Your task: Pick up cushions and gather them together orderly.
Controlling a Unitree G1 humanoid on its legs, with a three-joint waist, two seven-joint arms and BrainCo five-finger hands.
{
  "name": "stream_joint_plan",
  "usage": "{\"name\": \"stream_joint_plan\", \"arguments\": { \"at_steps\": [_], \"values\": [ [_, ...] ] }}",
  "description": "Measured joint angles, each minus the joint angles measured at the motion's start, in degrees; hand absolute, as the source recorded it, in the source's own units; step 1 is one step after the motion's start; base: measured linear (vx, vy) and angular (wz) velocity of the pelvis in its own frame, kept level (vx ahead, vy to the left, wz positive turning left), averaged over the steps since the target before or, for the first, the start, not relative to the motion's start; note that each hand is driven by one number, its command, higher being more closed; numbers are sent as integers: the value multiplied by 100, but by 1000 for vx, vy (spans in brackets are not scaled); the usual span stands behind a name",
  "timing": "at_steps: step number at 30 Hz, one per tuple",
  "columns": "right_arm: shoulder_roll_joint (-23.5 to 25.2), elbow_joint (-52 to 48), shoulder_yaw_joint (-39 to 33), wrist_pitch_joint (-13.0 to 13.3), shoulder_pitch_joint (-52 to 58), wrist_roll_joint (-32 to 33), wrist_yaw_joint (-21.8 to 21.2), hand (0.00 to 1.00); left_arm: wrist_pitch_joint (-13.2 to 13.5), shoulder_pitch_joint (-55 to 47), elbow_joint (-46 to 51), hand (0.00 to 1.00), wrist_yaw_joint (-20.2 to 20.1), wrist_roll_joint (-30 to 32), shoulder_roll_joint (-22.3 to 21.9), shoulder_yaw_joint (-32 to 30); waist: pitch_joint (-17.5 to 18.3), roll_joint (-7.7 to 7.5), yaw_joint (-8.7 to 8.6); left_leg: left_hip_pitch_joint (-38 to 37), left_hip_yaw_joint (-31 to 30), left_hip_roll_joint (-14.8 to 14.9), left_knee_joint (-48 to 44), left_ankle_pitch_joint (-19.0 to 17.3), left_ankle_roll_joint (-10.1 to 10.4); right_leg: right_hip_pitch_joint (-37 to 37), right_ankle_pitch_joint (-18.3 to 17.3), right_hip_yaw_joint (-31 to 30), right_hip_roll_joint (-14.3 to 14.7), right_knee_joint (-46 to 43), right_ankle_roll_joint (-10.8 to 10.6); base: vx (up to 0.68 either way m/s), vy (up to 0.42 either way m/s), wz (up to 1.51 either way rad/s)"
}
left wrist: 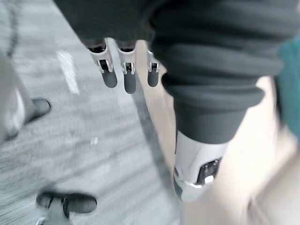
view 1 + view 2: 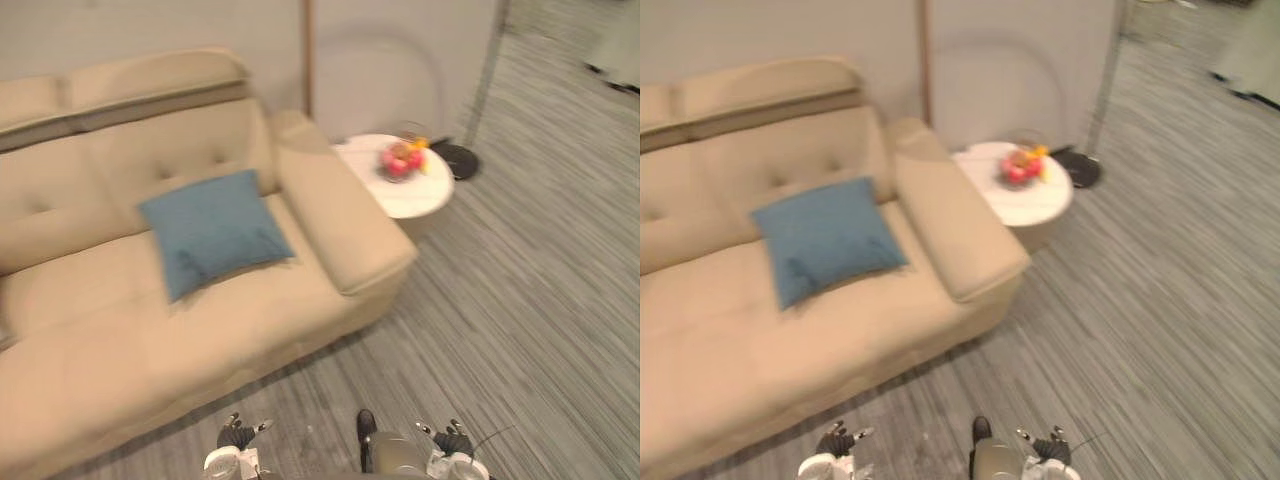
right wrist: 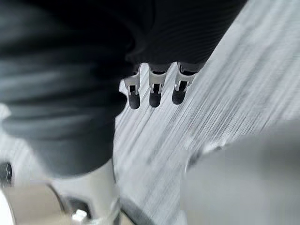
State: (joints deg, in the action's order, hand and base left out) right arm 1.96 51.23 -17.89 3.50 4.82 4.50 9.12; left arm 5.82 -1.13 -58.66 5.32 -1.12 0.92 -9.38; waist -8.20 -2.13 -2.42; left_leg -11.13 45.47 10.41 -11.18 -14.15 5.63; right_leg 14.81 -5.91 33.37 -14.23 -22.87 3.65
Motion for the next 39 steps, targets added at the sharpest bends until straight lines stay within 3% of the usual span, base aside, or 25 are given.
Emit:
{"name": "stream_joint_plan", "arguments": {
  "at_steps": [1,2,3,5,7,8,9,10,12,13,14,15,16,19,21,22,24,26,28,30,32,34,35,38,39],
  "values": [
    [-31,118,-1,4,-31,-7,-3,0,-1,58,-9,0,-10,2,18,37,-7,18,-3,-83,231,81,-1,6,10,-96,-88,666,-117,-104,91,197,-126,-127],
    [-44,181,-11,-1,-92,-6,-1,0,-2,83,-55,0,-19,2,50,28,-16,46,5,-128,357,119,23,50,81,-72,-110,760,-55,-115,112,194,-138,-118],
    [-70,186,-68,5,-119,-5,-2,0,-9,166,-97,0,-30,2,57,32,-27,63,-37,-225,450,148,92,124,195,-51,-177,662,85,-126,159,203,-143,-85],
    [-261,287,-166,1,-213,-6,-14,0,-10,276,-190,0,-75,35,-14,173,-85,253,-80,-413,507,172,160,345,404,42,-375,375,267,-250,188,234,-171,-81],
    [-399,427,-166,-4,-270,-5,-21,0,-10,277,-242,0,-103,109,-25,199,-78,305,-128,-310,455,436,-632,440,491,75,-502,98,409,-284,183,263,-213,-81],
    [-419,478,-165,-10,-268,-6,-24,0,-26,269,-309,0,-104,110,-34,123,-125,366,-102,-105,243,904,-1796,620,212,-137,-522,-118,629,-114,217,271,-193,-105],
    [-407,475,-162,-15,-240,-7,-11,0,-33,138,-309,0,-104,106,-89,-82,-188,408,-73,136,-144,1394,-3027,804,-340,-489,-530,-388,863,141,247,246,-162,-115],
    [-410,473,-152,-25,-234,-5,-11,0,-35,58,-293,0,-102,95,-125,-164,-234,373,-44,297,-402,1505,-3511,625,-386,-631,-557,-558,973,231,278,198,-90,-130],
    [-379,483,36,-53,-237,-4,-11,0,10,32,-98,0,-101,46,-142,-310,-255,401,95,1224,-1581,1283,-4297,54,-117,-1028,-608,-1180,1254,528,364,184,-20,-151],
    [-362,499,44,-61,-240,-5,-24,0,11,36,-24,0,-101,-10,-145,-306,-257,400,162,1470,-1874,1134,-4184,-37,-141,-1120,-616,-1416,1337,609,333,225,45,-172],
    [-321,504,17,-65,-235,-14,-24,0,19,23,75,0,-101,-87,-167,-310,-262,388,268,1766,-2280,871,-3725,-92,-131,-1220,-604,-1790,1419,688,302,147,61,-144],
    [-321,499,12,-67,-236,-10,-20,0,29,8,110,0,-98,-138,-171,-316,-263,385,293,1872,-2453,773,-3457,-115,-128,-1273,-604,-1926,1446,713,275,279,160,-191],
    [-302,442,14,-64,-245,-10,-7,0,77,-10,206,0,-93,-216,-180,-332,-259,371,320,2114,-3088,406,-2486,-125,-72,-1310,-639,-2415,1525,719,211,162,121,-157],
    [-285,449,40,-67,-241,-10,37,0,129,1,232,0,-61,-364,-255,-533,-265,360,349,2361,-4339,-139,-1063,31,128,-1273,-686,-3368,1614,714,71,251,243,-183],
    [-316,453,67,-66,-208,-9,62,0,128,-15,188,0,-57,-373,-284,-530,-229,436,390,2247,-4600,-182,-624,323,99,-1272,-740,-3848,1747,659,-57,350,356,-187],
    [-289,449,151,-62,-185,-10,75,0,122,-10,174,0,-60,-388,-217,-559,-172,392,436,2088,-4482,-196,-764,574,70,-1299,-838,-4272,1783,579,-232,362,379,-163],
    [-169,431,243,-59,-61,-6,75,0,105,10,163,0,-61,-381,-147,-543,-29,161,384,2060,-3984,-208,-886,344,13,-1184,-885,-4530,1632,496,-387,318,312,-116],
    [-61,426,236,-54,-87,4,56,0,92,83,123,0,-64,-355,-82,-535,22,-43,478,1772,-3254,-187,-880,179,-68,-970,-913,-4339,1422,141,-552,327,266,-154],
    [-50,424,231,-49,-146,11,52,0,59,112,15,0,-58,-352,-53,-414,11,-40,466,1404,-2683,-203,-667,176,-90,-702,-856,-3577,1144,-168,-812,221,166,-150],
    [-34,489,241,-33,-353,11,41,0,-5,254,-199,0,-52,-354,105,-9,-28,46,449,1064,-2215,-191,-480,176,-92,-568,-672,-1807,708,-24,-628,188,91,-128],
    [-21,603,238,-3,-487,10,44,0,-17,321,-310,0,-45,-352,213,120,-49,94,439,861,-1960,-186,-325,176,-90,-538,-497,-1154,707,243,-339,266,-32,-123],
    [-175,643,232,22,-553,14,53,0,-26,366,-414,0,-48,-340,235,209,-140,283,405,689,-1730,-117,-290,180,-85,-579,-393,-1159,813,276,-197,228,-40,-112],
    [-360,748,226,25,-574,13,62,0,-37,382,-485,0,-48,-320,148,298,-123,443,273,568,-1600,-118,-332,216,-23,-650,-391,-1208,829,324,-191,169,0,-59],
    [-558,875,20,-2,-421,17,68,0,-33,412,-499,0,-65,-156,70,484,-96,554,158,518,-1626,-41,-892,367,36,-950,-410,-1313,848,489,-216,236,7,-45],
    [-549,835,-85,-1,-290,63,84,0,-39,454,-482,0,-66,-107,52,469,-108,564,131,659,-1648,175,-1643,391,48,-1184,-426,-1307,938,647,-237,231,-46,-47]
  ]
}}
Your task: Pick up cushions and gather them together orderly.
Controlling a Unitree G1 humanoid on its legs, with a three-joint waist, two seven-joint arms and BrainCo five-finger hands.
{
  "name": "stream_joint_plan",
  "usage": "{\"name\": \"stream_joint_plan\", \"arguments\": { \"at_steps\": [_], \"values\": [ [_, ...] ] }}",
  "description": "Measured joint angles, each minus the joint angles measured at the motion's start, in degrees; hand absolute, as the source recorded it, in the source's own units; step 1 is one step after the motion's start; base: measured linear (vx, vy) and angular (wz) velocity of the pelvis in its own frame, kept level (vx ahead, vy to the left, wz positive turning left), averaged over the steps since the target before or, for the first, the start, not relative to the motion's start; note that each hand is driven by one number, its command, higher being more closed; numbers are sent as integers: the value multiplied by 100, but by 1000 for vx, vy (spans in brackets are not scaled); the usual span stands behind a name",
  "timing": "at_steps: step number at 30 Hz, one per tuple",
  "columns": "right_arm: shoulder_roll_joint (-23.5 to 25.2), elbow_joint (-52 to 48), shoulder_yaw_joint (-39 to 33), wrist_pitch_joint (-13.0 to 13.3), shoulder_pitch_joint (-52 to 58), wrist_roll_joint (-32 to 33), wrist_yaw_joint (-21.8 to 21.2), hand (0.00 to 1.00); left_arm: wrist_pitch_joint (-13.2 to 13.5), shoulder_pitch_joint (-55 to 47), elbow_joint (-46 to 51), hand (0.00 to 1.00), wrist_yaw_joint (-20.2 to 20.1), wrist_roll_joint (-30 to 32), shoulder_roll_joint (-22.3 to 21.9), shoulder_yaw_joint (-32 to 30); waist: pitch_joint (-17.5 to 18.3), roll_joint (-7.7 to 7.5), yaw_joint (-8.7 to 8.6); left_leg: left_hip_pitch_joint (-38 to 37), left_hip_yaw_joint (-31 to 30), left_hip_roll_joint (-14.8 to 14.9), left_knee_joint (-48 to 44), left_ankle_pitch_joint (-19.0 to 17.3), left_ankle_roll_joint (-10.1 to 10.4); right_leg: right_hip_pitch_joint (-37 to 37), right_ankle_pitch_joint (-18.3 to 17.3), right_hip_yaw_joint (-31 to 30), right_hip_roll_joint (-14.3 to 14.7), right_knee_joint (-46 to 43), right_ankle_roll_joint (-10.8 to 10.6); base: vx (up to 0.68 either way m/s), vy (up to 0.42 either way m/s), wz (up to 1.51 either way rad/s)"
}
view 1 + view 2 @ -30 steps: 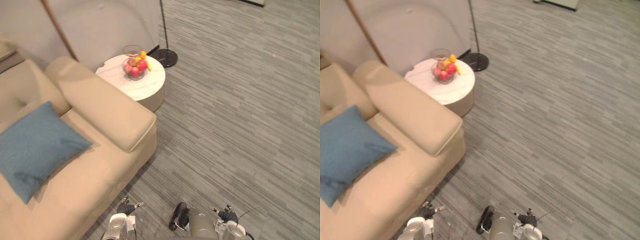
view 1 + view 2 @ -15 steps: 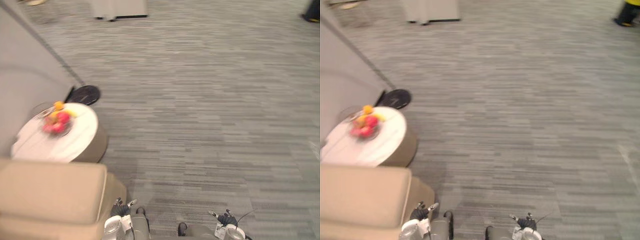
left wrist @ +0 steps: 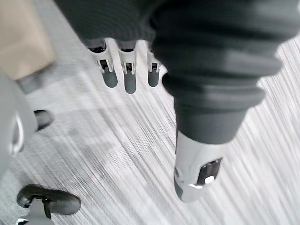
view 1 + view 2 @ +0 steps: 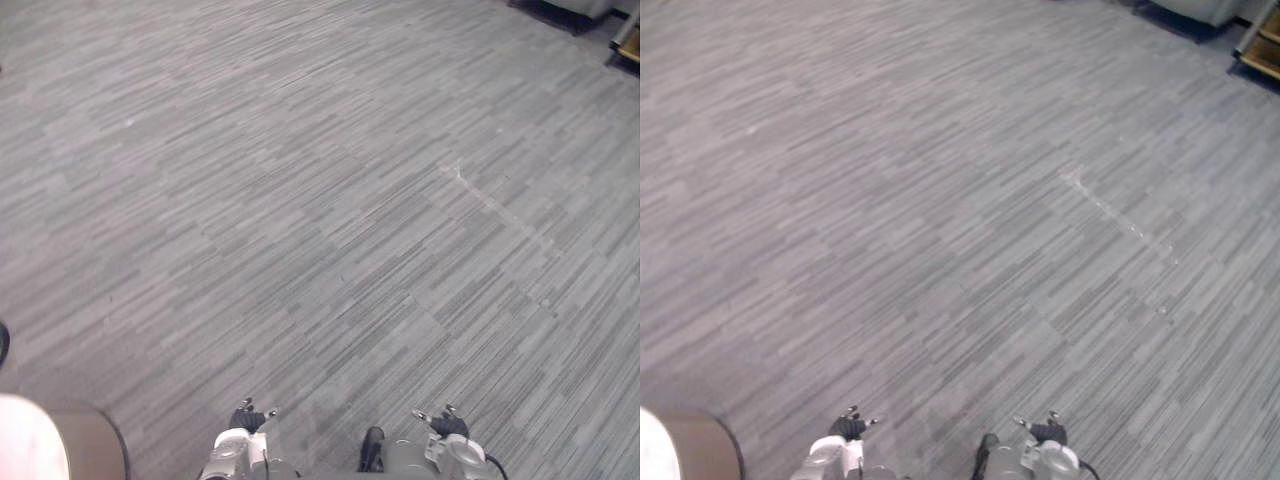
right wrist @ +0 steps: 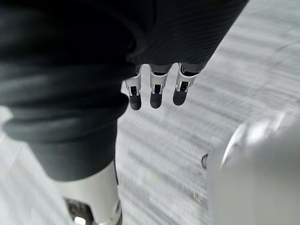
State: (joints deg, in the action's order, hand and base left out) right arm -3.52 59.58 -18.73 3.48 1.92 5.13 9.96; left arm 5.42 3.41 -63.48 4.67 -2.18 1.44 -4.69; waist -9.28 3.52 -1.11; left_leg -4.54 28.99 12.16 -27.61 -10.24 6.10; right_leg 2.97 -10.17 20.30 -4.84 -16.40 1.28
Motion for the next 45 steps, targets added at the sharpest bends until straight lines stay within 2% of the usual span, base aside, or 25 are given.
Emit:
{"name": "stream_joint_plan", "arguments": {
  "at_steps": [2,3,5,7,9,10,11,12,14,16,19,22,25,26,27,29,31,33,34,36,40,42,43,44,45],
  "values": [
    [31,-127,-73,-2,145,12,20,0,-92,-27,176,0,-2,78,-111,-257,-82,51,21,465,-312,582,-2003,648,-788,-627,-16,-33,281,293,15,222,-70,-69],
    [55,-179,-77,0,180,15,20,0,-94,-50,214,0,-2,92,-128,-308,-121,40,50,637,-434,674,-2392,1061,-1012,-765,-28,-79,268,324,38,180,54,-94],
    [177,-242,-91,-10,188,181,27,0,-70,-158,480,0,-6,100,-121,-218,-169,-123,163,1699,-1241,580,-3468,14,-642,-1032,-264,-592,96,359,36,209,172,-110],
    [304,-299,-142,-15,138,215,23,0,-70,-116,617,0,-3,97,-134,-201,-211,-139,221,2313,-1499,323,-2706,-301,-429,-1133,-467,-899,-74,426,-179,242,193,-105],
    [304,-423,-143,-15,233,229,45,0,-59,-114,684,0,12,93,-190,-202,-224,-89,272,2427,-1923,24,-1402,-286,-357,-1161,-707,-1188,-169,397,-349,258,342,-107],
    [230,-506,-134,0,309,225,55,0,-48,-138,683,0,15,85,-301,-191,-186,64,367,2277,-2480,-170,-274,-41,2,-1100,-932,-1499,-88,214,-565,213,393,-113],
    [203,-452,-134,-11,266,227,69,0,-9,-139,684,0,20,85,-279,-205,-236,70,426,2231,-2504,-252,-327,-95,56,-1104,-980,-1728,-158,135,-638,259,374,-79],
    [380,-444,-101,-38,310,227,89,0,17,-75,658,0,28,78,-130,-155,-126,-228,370,2116,-2417,-543,-99,-224,132,-963,-1008,-2088,-237,-9,-694,253,237,-29],
    [476,-375,-139,-69,295,200,107,0,74,-127,735,0,8,78,-167,-99,-33,-497,448,2082,-2488,-949,-86,-417,-68,-679,-1010,-2308,-331,-313,-626,365,213,-46],
    [487,-443,-128,-64,279,193,106,0,27,-139,753,0,18,68,-160,-109,-34,-494,455,1966,-2275,-931,-169,-591,-141,-580,-1000,-2501,-388,-583,-626,297,164,-79],
    [460,-484,-127,-39,139,166,37,0,-5,-249,757,0,57,-22,-89,34,-58,-458,405,1124,-1664,-807,2,-929,-322,582,-548,-2189,-674,-3265,-1257,311,122,-89],
    [418,-458,-125,-13,144,165,15,0,-33,-200,689,0,88,-25,-89,390,-32,-486,315,489,-1457,-692,391,-987,-285,1168,-791,-1051,-991,-3935,-767,458,-39,-30],
    [269,-344,-53,-1,-46,158,14,0,-66,-180,531,0,98,-31,-71,416,-56,-341,252,-107,-1184,-342,902,-915,-155,1773,-899,-31,-905,-3002,-413,458,-161,-48],
    [206,-326,44,2,-108,161,18,0,-71,-185,472,0,126,-33,12,468,-60,-335,203,-354,-1144,-296,1111,-879,-59,1948,-462,92,-778,-2081,-285,522,-197,-36],
    [118,-190,106,21,-130,171,6,0,-79,-166,342,0,134,-33,106,516,-53,-421,152,-563,-1205,-355,1198,-872,19,1896,239,82,-687,-1493,175,547,-201,-45],
    [-91,-88,83,31,-255,166,22,0,-77,-149,236,0,138,-33,9,571,-39,-59,208,-646,-1348,-173,1238,-649,66,1896,94,31,-403,-1558,276,471,-163,-60],
    [-242,79,29,11,-330,167,19,0,-80,-32,180,0,141,-23,-54,575,-104,119,133,-493,-1550,-66,672,-310,153,1704,-178,18,-255,-1473,303,548,-238,-38],
    [-296,248,-131,-22,-290,183,28,0,-76,21,192,0,127,-22,-103,507,-178,240,105,-13,-1903,215,-928,437,61,1050,-246,3,39,-1011,322,516,-202,-33],
    [-188,197,-116,-16,-230,181,28,0,-64,-16,224,0,117,-23,-124,347,-247,173,164,601,-2017,434,-2572,292,-200,355,-318,-130,229,-525,388,324,-69,-42],
    [-114,208,-111,-6,-203,183,27,0,-62,-91,249,0,113,-22,-110,336,-279,112,196,1079,-2010,386,-3219,17,-224,-76,-430,-296,299,-267,438,364,-60,-50],
    [-106,308,-91,-19,-289,209,27,0,31,-134,572,0,99,-21,-70,331,-321,105,464,2160,-1825,-334,-1429,-353,-280,-728,-526,-982,280,292,342,410,77,-96],
    [-140,409,-81,-15,-299,196,25,0,55,-235,598,0,94,-17,-62,338,-299,167,495,2149,-2039,-818,1278,409,43,-1124,-664,-1367,245,701,107,530,222,-85],
    [-136,435,-76,-19,-303,189,26,0,60,-254,598,0,89,-14,-52,337,-297,170,534,2139,-2062,-813,1334,622,38,-1189,-683,-1468,265,762,76,551,237,-95],
    [-49,440,-49,-23,-287,170,24,0,67,-286,591,0,89,-11,21,333,-243,71,595,2128,-2058,-943,1208,1020,-230,-1355,-739,-1663,216,964,0,606,210,-57],
    [49,439,-71,-25,-269,156,17,0,42,-223,568,0,66,-4,168,330,-188,-179,548,2296,-2060,-1140,847,663,-483,-1383,-806,-1727,-28,882,-154,626,186,-37]
  ]
}}
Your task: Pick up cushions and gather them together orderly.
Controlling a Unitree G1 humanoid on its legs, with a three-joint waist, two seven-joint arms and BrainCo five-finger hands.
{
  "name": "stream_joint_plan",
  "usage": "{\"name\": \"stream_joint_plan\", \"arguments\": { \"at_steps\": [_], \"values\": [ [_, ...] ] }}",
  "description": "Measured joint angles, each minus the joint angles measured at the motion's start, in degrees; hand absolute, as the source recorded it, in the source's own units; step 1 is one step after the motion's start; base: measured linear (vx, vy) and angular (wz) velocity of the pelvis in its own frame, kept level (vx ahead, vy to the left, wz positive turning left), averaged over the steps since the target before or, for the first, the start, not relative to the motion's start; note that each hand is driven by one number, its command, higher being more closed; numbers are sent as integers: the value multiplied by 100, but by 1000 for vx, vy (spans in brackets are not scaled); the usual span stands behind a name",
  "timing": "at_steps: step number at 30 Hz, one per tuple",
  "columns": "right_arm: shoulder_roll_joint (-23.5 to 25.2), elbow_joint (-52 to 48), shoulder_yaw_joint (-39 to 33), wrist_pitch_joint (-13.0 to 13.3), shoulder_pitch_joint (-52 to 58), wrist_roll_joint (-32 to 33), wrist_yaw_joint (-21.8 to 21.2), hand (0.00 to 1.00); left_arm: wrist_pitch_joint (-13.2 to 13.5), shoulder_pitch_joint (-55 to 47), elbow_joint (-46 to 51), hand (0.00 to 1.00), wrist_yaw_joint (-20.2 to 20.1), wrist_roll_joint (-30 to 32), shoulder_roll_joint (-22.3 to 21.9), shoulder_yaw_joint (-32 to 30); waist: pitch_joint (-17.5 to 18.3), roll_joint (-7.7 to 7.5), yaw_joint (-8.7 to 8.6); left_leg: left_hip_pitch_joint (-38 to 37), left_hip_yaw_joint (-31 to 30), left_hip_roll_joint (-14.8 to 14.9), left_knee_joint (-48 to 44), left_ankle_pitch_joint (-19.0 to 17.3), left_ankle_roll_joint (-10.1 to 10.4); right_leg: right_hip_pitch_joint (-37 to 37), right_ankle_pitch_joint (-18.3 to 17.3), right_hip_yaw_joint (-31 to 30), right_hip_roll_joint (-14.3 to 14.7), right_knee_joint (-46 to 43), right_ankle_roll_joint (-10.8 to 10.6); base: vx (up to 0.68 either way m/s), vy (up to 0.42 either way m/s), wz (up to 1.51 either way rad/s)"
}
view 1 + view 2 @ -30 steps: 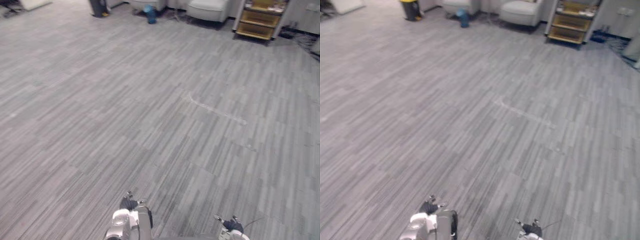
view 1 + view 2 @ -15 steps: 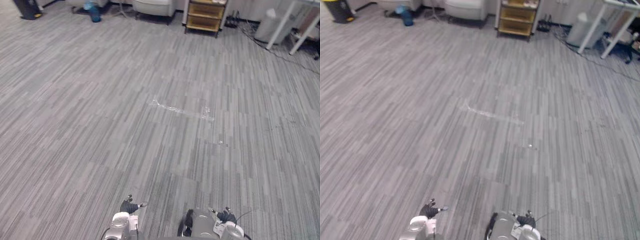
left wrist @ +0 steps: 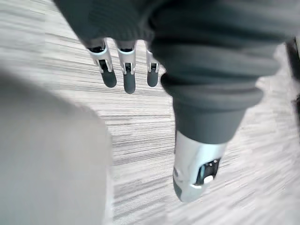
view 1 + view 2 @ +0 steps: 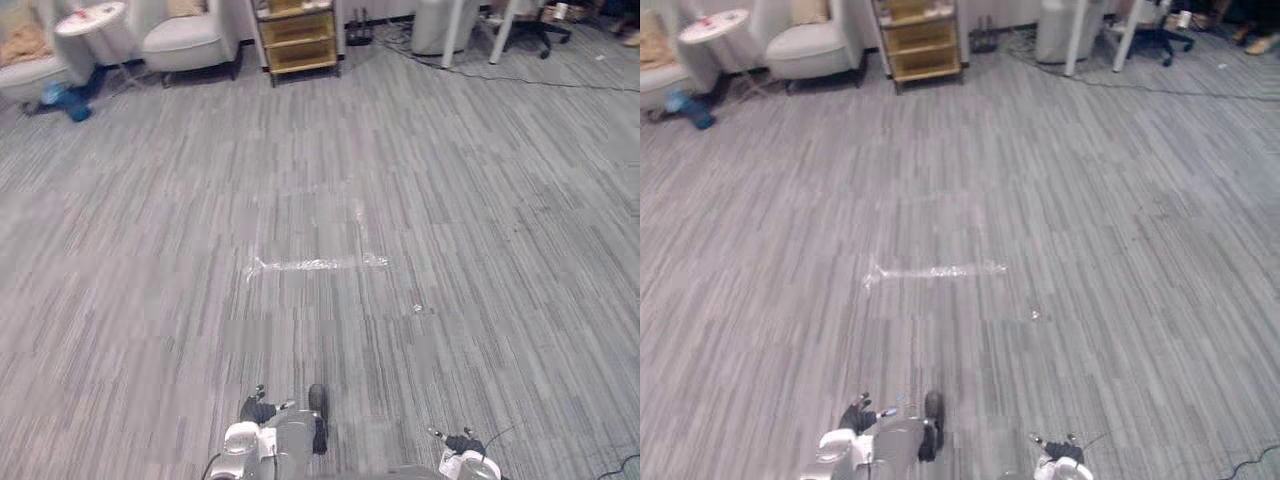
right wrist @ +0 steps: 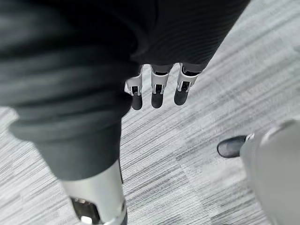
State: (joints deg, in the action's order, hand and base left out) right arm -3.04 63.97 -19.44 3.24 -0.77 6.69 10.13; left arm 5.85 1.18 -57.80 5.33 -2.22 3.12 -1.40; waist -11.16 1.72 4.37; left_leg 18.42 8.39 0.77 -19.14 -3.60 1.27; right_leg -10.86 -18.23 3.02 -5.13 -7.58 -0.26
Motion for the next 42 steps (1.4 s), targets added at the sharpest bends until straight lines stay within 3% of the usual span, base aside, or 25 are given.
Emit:
{"name": "stream_joint_plan", "arguments": {
  "at_steps": [2,4,5,6,7,9,12,13,14,15,16,18,19,20,22,23,25,28,30,32,33,35,37,39,42],
  "values": [
    [6,-6,-65,-9,105,-4,4,0,-2,44,-10,0,-29,40,41,5,-14,-114,-16,20,8,-136,-364,-347,-204,268,-51,-82,-144,-826,-128,608,190,14],
    [17,-6,-78,-35,198,-30,-2,0,-15,31,-51,0,-41,50,83,20,-17,-193,-42,-357,36,-254,-389,-673,-257,836,117,-228,-295,-2592,-694,588,195,16],
    [41,-45,-120,-28,174,-38,-12,0,-34,34,-109,0,-46,50,95,27,-20,-234,-91,-698,-19,-352,-357,-864,-305,1329,268,-383,-350,-4006,-1201,720,133,26],
    [29,-185,-126,-28,185,-50,-18,0,-62,37,-133,0,-42,49,58,92,-27,-223,-141,-1204,-191,-452,-146,-955,-371,1730,181,-275,-402,-4979,-1048,607,95,28],
    [23,-219,-130,-23,187,-44,-22,0,-62,36,-134,0,-43,49,46,138,-37,-199,-160,-1362,-261,-460,-50,-958,-372,1814,130,-189,-405,-5081,-942,717,45,45],
    [-35,-460,-125,26,204,-49,-33,0,-61,150,-140,0,-47,50,-66,336,-125,-7,-267,-2344,-596,-305,610,-958,-373,2197,-233,699,-432,-4387,-262,626,-33,55],
    [-65,-600,-124,38,187,-44,-52,0,-53,213,-139,0,-39,49,-158,354,-152,56,-318,-2733,-777,-136,843,-967,-387,2846,-134,641,-322,-3196,-306,489,-130,59],
    [-96,-653,-114,32,198,-47,-53,0,-32,216,-146,0,-39,98,-124,476,-135,1,-435,-2846,-1017,-50,855,-1091,-228,3092,537,-88,-125,-1904,-465,430,-198,93],
    [-99,-627,-121,24,230,-47,-50,0,-31,216,-147,0,-40,103,-93,501,-128,-36,-468,-2876,-1071,-72,854,-1167,-100,3093,778,-298,-112,-1552,-501,674,-326,116],
    [-149,-447,-167,15,310,-47,-54,0,-29,240,-185,0,-46,112,-189,504,-155,16,-513,-3078,-1284,95,809,-1430,49,3084,1453,-422,-23,-1664,-371,571,-288,49],
    [-195,-369,-207,-20,314,-47,-52,0,-27,215,-234,0,-41,125,-293,481,-111,178,-429,-3098,-1326,253,702,-1434,76,3111,1255,-348,81,-1931,-285,677,-363,41],
    [-158,-389,-299,-60,313,-48,-53,0,-28,133,-248,0,-48,211,-370,438,-98,208,-427,-2927,-1380,344,-12,-1289,305,3073,767,-187,106,-2329,-108,425,-235,25],
    [-147,-458,-287,-55,347,-44,-56,0,-36,127,-240,0,-51,216,-452,265,-89,239,-513,-2428,-1370,426,-1084,-1089,479,2852,550,43,117,-2330,-11,482,-262,59],
    [-130,-487,-230,-54,390,-42,-49,0,-54,123,-143,0,-48,215,-540,40,-114,233,-507,-1826,-1214,611,-2453,-400,555,2451,445,209,183,-2100,105,571,-307,62],
    [-92,-617,-146,-52,455,-37,-35,0,-45,76,63,0,-46,214,-556,3,-153,209,-394,-1281,-731,1030,-3649,-432,434,1867,409,298,338,-1695,207,437,-207,25],
    [-28,-716,6,-27,459,8,-30,0,-21,9,281,0,-48,211,-543,17,-202,59,-290,-771,-284,1186,-4118,-680,328,1229,382,373,374,-1215,259,402,-153,11],
    [3,-704,-1,-25,389,14,-28,0,-5,24,327,0,-50,206,-550,31,-187,34,-224,-445,-42,1135,-3786,-894,233,863,391,385,365,-890,267,405,-82,-1],
    [73,-686,-19,-20,256,12,-18,0,10,39,389,0,-49,197,-561,14,-184,82,-93,-19,114,636,-1747,-981,206,333,369,289,241,-380,241,413,59,-21],
    [62,-611,-51,-10,227,11,-13,0,29,23,367,0,-48,172,-545,22,-182,218,-30,-8,-136,253,506,-78,350,-70,176,166,234,14,76,470,173,-23],
    [112,-428,3,-16,134,11,-15,0,90,48,334,0,-48,114,-406,5,-146,76,68,-49,-92,148,256,452,120,-243,-125,-48,127,-39,109,473,194,-25],
    [119,-400,-6,-23,166,8,-12,0,113,72,340,0,-54,92,-294,-49,-91,-94,64,99,-38,8,-232,3,-20,-256,-189,-195,-37,-248,148,619,216,-12],
    [88,-393,-10,-23,202,-4,-20,0,112,73,339,0,-57,87,-282,-169,-46,-192,69,149,2,-41,-604,-350,-185,-42,-175,-465,-102,-880,117,546,189,-2],
    [106,-244,-12,-6,192,-95,-80,0,88,103,193,0,-59,83,-112,-135,-58,-362,28,-379,37,-177,-713,-962,-231,1059,394,-741,-195,-3763,-1225,581,217,-5],
    [121,-180,-13,2,229,-200,-112,0,14,105,69,0,-60,83,-29,-86,-58,-402,-37,-730,1,-256,-637,-1090,-226,1423,367,-628,-280,-4683,-1223,437,105,8],
    [82,-471,-36,37,318,-211,-152,0,-39,47,-32,0,-57,82,3,28,-90,-324,-169,-1920,-138,-330,41,-1225,-306,2115,-107,214,-483,-4862,-499,646,48,26]
  ]
}}
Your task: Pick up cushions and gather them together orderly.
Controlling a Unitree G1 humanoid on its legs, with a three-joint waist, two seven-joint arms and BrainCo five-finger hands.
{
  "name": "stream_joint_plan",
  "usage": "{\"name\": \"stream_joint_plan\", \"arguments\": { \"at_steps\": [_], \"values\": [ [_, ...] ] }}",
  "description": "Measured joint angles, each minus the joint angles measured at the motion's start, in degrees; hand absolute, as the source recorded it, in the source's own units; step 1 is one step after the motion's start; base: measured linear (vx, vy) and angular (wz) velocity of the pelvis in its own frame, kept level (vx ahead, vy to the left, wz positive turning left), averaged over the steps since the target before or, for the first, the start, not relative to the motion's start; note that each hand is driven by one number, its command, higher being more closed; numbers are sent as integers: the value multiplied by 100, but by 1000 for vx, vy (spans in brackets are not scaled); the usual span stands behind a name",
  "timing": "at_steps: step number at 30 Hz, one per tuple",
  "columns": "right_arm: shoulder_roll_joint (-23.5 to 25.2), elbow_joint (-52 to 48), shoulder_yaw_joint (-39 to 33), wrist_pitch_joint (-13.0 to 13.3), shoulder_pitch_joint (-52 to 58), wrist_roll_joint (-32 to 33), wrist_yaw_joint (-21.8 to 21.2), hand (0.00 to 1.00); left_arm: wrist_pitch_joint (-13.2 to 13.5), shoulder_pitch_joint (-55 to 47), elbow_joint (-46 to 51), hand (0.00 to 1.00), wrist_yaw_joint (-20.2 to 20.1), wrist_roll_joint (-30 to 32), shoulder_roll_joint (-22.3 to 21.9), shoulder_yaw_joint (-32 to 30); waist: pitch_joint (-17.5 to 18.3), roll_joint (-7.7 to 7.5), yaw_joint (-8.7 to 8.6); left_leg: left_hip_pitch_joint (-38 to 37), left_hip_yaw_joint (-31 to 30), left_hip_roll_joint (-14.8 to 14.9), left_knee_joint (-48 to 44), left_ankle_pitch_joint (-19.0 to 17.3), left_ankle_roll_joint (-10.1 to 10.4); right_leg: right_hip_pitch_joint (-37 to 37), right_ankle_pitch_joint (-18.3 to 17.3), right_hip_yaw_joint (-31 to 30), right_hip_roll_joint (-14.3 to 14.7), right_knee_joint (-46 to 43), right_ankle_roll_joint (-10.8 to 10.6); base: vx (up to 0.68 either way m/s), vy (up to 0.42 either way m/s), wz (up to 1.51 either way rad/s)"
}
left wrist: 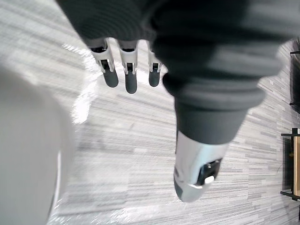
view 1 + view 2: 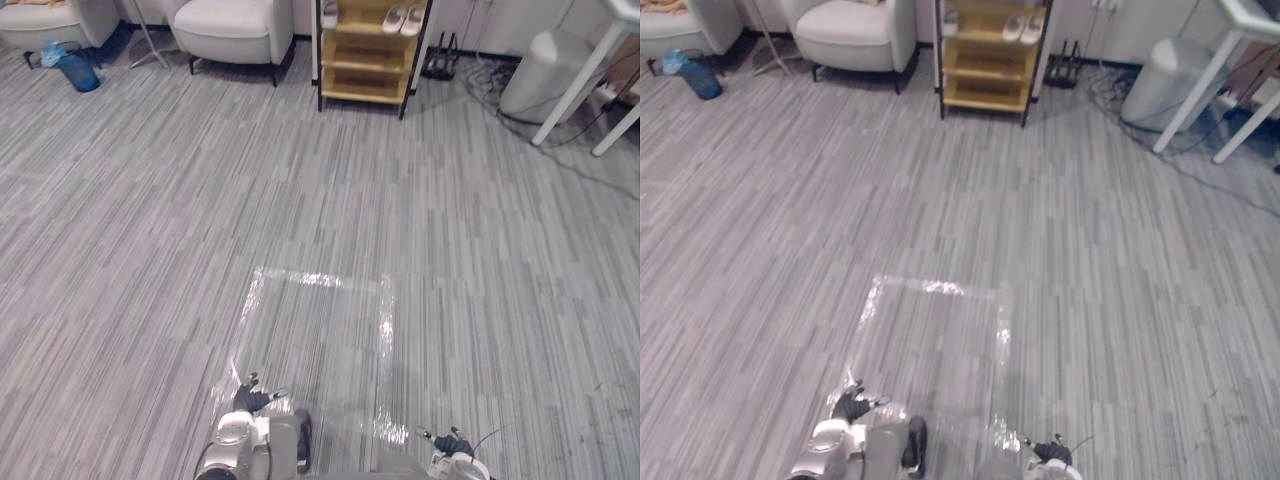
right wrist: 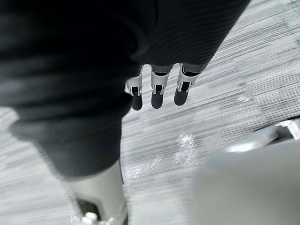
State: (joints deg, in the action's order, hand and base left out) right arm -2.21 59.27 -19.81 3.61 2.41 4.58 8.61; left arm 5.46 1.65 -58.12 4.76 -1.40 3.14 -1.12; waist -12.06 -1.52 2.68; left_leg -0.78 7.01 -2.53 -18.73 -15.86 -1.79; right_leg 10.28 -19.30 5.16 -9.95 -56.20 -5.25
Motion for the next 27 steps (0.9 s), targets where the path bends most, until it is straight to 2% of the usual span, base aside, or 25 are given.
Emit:
{"name": "stream_joint_plan", "arguments": {
  "at_steps": [1,2,3,4,5,6,7,8,9,10,11,12,14,15,16,18,19,20,21,22,23,24,25,27],
  "values": [
    [-47,-61,-25,43,1,4,-4,0,2,8,0,0,0,0,-88,1,-35,123,-44,-491,-146,118,385,2,-2,344,-118,410,129,923,258,562,-46,38],
    [-55,-112,-24,45,1,3,-6,0,4,10,2,0,1,-1,-105,1,-39,133,-52,-565,-169,151,439,2,-1,431,-101,450,172,1182,268,562,-67,58],
    [-55,-190,-26,39,3,3,-7,0,11,3,1,0,-1,-1,-129,51,-44,166,-62,-738,-284,235,550,-9,18,684,164,483,291,2084,292,456,-98,45],
    [-50,-202,-25,39,4,4,-5,0,13,-8,2,0,-3,-2,-129,87,-36,154,-71,-815,-299,262,615,-26,49,751,405,483,327,2561,294,588,-150,66],
    [-48,-192,-26,38,21,3,-5,0,12,-39,-9,0,-10,-2,-129,108,-19,63,-91,-995,-315,292,712,-131,228,786,1383,461,397,3493,344,704,-197,59],
    [-95,-156,-69,34,58,1,-9,0,19,-57,-80,0,-7,-7,-221,99,-14,218,-97,-1184,-462,452,758,-213,347,724,1823,456,523,3459,623,577,-163,43],
    [-144,-146,-77,30,45,1,-4,0,23,-59,-99,0,-11,-13,-267,86,23,313,-60,-1177,-469,561,736,-179,391,722,1758,421,576,3381,677,546,-167,26],
    [-144,-183,-110,39,39,3,2,0,22,-41,-106,0,-33,-10,-325,38,38,343,-71,-1151,-498,598,553,-61,505,714,1428,436,584,3174,714,515,-175,21],
    [-99,-187,-220,29,40,24,-4,0,21,-27,-103,0,-33,9,-431,7,36,415,-116,-1072,-534,686,9,35,626,483,1203,600,611,3136,785,511,-196,33],
    [-94,-202,-234,30,64,40,4,0,21,-19,-101,0,-35,9,-473,-25,31,431,-149,-964,-551,734,-377,86,689,338,1144,663,626,3188,795,468,-193,47],
    [-83,-227,-180,33,127,55,6,0,22,-4,-79,0,-41,10,-550,-45,30,445,-220,-439,-565,867,-1692,421,738,-78,1038,789,659,3430,835,409,-158,37],
    [-46,-240,-108,38,144,112,26,0,23,-17,28,0,-82,13,-585,-47,16,422,-207,114,-397,1135,-2957,563,715,-528,984,838,744,3725,878,437,-148,29],
    [42,-282,-24,40,150,252,34,0,22,-22,112,0,-117,11,-591,-68,1,373,-175,541,-65,1423,-3448,331,636,-1005,969,873,797,4049,901,346,-85,-4],
    [153,-421,-25,35,200,288,38,0,23,-30,192,0,-129,9,-590,-51,-11,296,-148,775,101,1487,-3048,166,609,-1260,970,835,786,4254,900,231,-44,-12],
    [183,-454,-25,39,213,291,38,0,24,-27,207,0,-129,8,-589,-52,-7,302,-120,819,121,1482,-2852,137,606,-1291,970,817,773,4280,896,306,9,-30],
    [200,-469,-26,37,232,283,52,0,27,-16,269,0,-121,1,-605,-50,14,326,-33,926,-150,1218,-1212,146,651,-1449,849,595,644,4270,697,242,100,-43],
    [197,-464,-24,36,242,278,59,0,26,-20,266,0,-115,-2,-605,-45,22,341,-31,924,-254,1142,-940,209,648,-1443,821,553,628,4231,656,198,163,-39],
    [142,-454,-21,31,270,274,75,0,27,-47,246,0,-112,-18,-613,3,79,433,-27,910,-551,1048,-254,664,723,-1402,725,457,667,4145,512,179,223,-42],
    [42,-404,-26,13,279,267,83,0,33,-117,213,0,-113,-71,-596,35,167,562,-26,873,-726,1051,-38,991,963,-1373,572,318,741,4027,356,165,235,-33],
    [78,-392,-22,-17,274,270,91,0,30,-105,159,0,-108,-102,-553,27,188,467,-45,826,-678,939,-35,973,875,-1400,529,259,655,3975,294,175,227,-21],
    [172,-425,-20,-18,374,259,91,0,28,-106,133,0,-95,-109,-498,22,275,244,-70,694,-553,807,112,946,821,-1421,458,197,443,3954,184,138,153,-5],
    [224,-424,-18,-19,410,253,91,0,32,-119,137,0,-98,-106,-481,22,319,168,-58,651,-497,740,155,924,783,-1424,427,171,360,3943,134,200,223,-19],
    [357,-424,-18,-25,455,236,81,0,29,-133,116,0,-113,-101,-454,35,431,7,-48,584,-399,556,204,867,687,-1429,397,39,190,3962,68,146,186,-18],
    [431,-422,-20,-25,470,230,69,0,28,-141,90,0,-121,-100,-438,46,462,-27,-42,531,-361,474,277,865,669,-1443,402,12,108,3988,46,133,166,-11]
  ]
}}
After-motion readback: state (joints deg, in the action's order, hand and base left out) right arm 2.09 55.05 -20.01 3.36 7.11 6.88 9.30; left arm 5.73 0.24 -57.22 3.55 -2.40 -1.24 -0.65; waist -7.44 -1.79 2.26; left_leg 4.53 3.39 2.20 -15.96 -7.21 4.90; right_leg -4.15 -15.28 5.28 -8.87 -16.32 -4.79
